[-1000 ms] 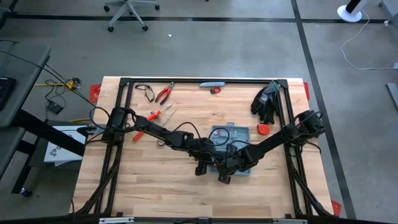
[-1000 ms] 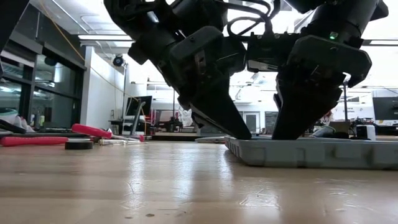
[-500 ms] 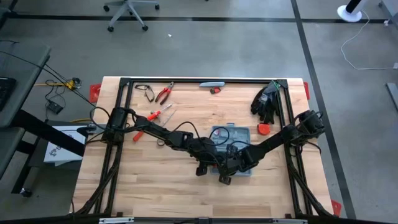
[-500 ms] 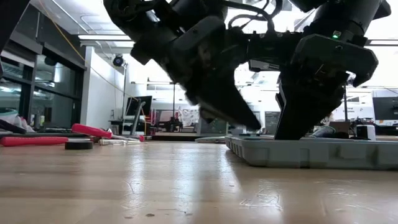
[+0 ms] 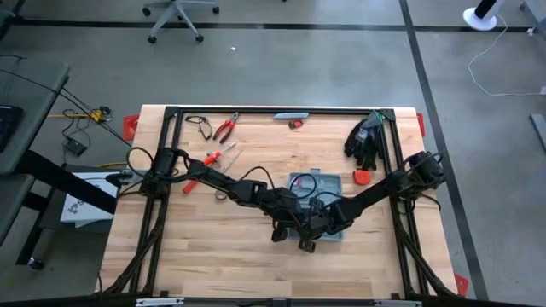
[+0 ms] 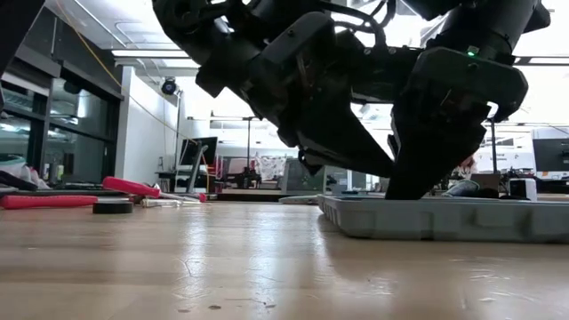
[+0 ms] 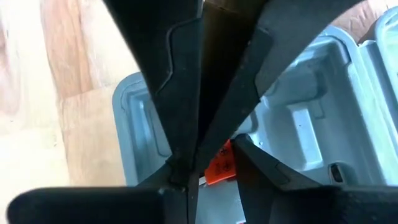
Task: Prefit tool cases
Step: Put the orange multi-bit set into the gray tool case
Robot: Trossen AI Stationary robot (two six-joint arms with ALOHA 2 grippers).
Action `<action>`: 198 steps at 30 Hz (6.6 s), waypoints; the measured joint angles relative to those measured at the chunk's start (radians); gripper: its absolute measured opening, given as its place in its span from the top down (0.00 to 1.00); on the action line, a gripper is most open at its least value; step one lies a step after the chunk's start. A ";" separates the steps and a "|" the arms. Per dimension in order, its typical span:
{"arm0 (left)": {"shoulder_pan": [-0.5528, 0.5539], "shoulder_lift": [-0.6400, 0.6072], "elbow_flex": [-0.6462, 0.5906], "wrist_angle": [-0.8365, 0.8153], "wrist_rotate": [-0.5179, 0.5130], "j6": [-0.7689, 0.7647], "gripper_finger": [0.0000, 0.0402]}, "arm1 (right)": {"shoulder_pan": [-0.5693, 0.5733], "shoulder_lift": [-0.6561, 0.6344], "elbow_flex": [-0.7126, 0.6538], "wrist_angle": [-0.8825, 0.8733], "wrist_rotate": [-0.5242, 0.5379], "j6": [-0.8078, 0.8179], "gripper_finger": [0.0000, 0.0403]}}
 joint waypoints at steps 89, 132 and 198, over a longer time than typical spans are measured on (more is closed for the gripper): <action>0.059 -0.130 -0.013 -0.279 -0.012 -0.079 0.63 | 0.027 -0.040 -0.002 0.000 0.129 0.065 0.80; 0.014 0.017 -0.018 -0.100 -0.086 -0.290 1.00 | 0.029 -0.044 -0.003 -0.016 0.132 0.054 0.80; 0.048 0.055 -0.017 -0.085 -0.026 -0.252 1.00 | 0.037 -0.236 -0.213 0.152 0.004 0.329 1.00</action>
